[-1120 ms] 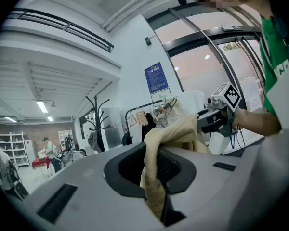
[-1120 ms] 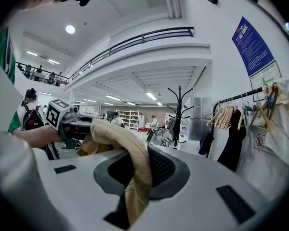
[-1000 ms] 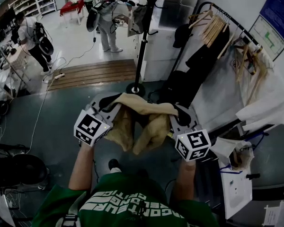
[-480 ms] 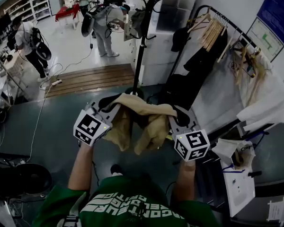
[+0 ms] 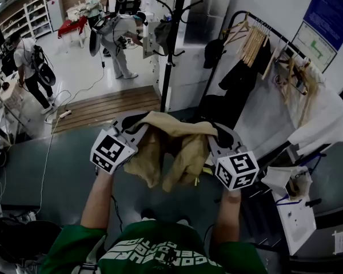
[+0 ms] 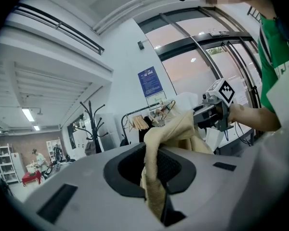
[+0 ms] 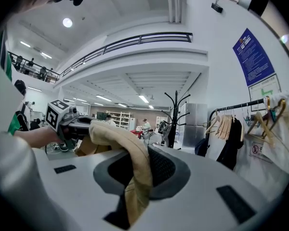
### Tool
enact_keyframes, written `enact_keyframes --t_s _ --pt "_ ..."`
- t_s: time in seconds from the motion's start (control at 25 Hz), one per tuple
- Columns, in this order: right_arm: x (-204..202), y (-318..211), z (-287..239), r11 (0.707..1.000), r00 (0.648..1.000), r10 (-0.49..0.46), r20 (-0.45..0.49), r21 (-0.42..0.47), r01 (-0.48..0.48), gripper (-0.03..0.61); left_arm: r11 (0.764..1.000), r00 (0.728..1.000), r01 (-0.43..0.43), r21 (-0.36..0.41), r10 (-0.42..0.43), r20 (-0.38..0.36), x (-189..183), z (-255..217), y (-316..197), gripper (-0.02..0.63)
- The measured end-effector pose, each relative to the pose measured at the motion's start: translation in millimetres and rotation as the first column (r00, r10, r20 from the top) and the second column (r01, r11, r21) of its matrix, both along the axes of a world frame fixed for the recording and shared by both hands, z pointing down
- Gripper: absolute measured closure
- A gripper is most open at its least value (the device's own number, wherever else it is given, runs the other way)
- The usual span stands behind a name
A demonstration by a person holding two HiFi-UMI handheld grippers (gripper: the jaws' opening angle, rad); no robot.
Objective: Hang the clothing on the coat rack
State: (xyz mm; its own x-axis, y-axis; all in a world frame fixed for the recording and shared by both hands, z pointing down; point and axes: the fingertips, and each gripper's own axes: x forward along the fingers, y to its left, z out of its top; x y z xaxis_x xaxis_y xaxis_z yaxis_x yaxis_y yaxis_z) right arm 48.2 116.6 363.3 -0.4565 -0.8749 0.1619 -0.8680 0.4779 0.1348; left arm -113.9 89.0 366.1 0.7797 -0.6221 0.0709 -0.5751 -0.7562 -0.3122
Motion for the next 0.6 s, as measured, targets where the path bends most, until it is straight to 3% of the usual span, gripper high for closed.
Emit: enact_keyframes --t_s 0.6 --pt "-5 -63 -25 0.999 0.999 0.043 0.012 0.015 -0.043 0.518 0.999 1.000 -0.027 0.037 0.027 -0.003 -4 -24 -66 0.584"
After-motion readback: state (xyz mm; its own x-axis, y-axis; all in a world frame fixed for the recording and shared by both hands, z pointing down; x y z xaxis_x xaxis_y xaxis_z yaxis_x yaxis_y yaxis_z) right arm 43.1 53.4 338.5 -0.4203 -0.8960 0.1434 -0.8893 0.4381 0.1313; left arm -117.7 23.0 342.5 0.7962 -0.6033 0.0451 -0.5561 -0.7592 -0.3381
